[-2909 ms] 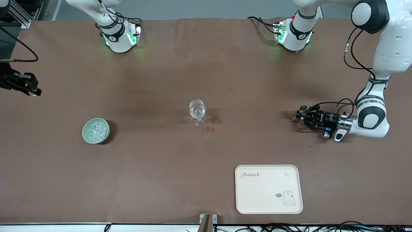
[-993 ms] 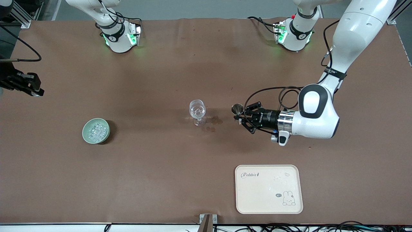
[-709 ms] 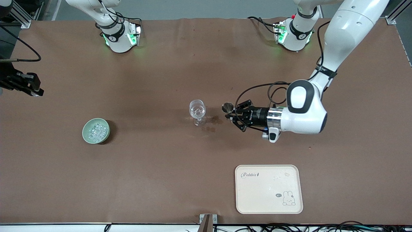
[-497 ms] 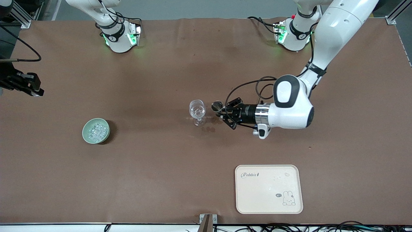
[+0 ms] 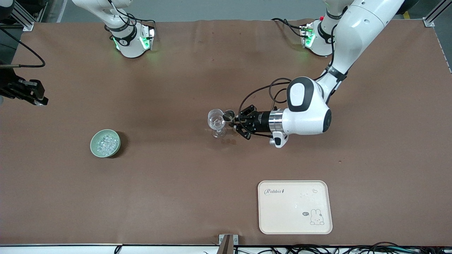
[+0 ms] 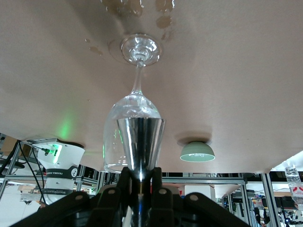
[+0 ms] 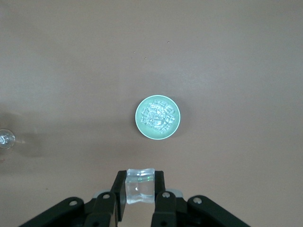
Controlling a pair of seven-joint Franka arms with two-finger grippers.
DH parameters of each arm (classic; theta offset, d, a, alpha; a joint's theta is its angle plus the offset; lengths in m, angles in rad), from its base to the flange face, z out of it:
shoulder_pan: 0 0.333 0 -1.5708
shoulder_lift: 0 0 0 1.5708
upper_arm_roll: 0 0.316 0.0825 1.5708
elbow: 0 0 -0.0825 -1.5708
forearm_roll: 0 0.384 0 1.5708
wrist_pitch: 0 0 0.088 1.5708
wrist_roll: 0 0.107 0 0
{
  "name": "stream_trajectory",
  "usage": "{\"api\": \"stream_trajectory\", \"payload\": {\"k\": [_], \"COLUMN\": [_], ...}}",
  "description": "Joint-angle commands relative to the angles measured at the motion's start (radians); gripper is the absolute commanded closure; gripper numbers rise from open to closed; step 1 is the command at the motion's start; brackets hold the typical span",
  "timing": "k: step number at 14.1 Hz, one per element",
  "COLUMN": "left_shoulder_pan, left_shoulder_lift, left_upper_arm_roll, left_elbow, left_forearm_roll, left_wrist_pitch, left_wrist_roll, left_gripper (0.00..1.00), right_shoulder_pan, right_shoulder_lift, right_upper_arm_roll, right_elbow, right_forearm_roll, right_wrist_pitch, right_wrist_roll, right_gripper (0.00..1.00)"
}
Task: Pour wine and add ice with both arms
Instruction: 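Tilt the jigger with the left gripper to pour into the glass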
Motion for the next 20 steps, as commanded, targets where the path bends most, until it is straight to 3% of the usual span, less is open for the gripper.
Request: {"api": "stream_trajectory", "payload": {"k": [1,8,13,20], "left_shoulder_pan": [-0.016,-0.019,-0.030,-0.060], "left_shoulder_lift": [-0.026,-0.085,-0.083,-0.075], "left_upper_arm_roll": [0.001,0.004,0.003,0.004], "left_elbow": [-0.021,-0.100,-0.090,-0.074], "left_forearm_roll": [-0.011,0.004,0.165,0.168], "left_wrist_pitch": [0.028,0.031,0.041,0.069], "left_wrist_roll": [-0.038,-0.061,-0.209,-0.266], "left_gripper": [0.99,0.99,0.99,0.99], "right_shoulder_pan": [0.004,0.003,0.003,-0.002], "right_shoulder_lift": [-0.012,-0.012,-0.012,-0.012], "right_upper_arm_roll": [0.003,0.003,0.003,0.000], "right_elbow": [-0.007,0.000,0.000,0.000], "right_forearm_roll": [-0.019,-0.019,-0.019,-0.018], "right_wrist_pitch": [-0.004,-0.002,-0.001,-0.002], "right_wrist_roll": [0.016,0.014,0.016,0.013], "right_gripper": [0.92,0.92,0.92,0.92]}}
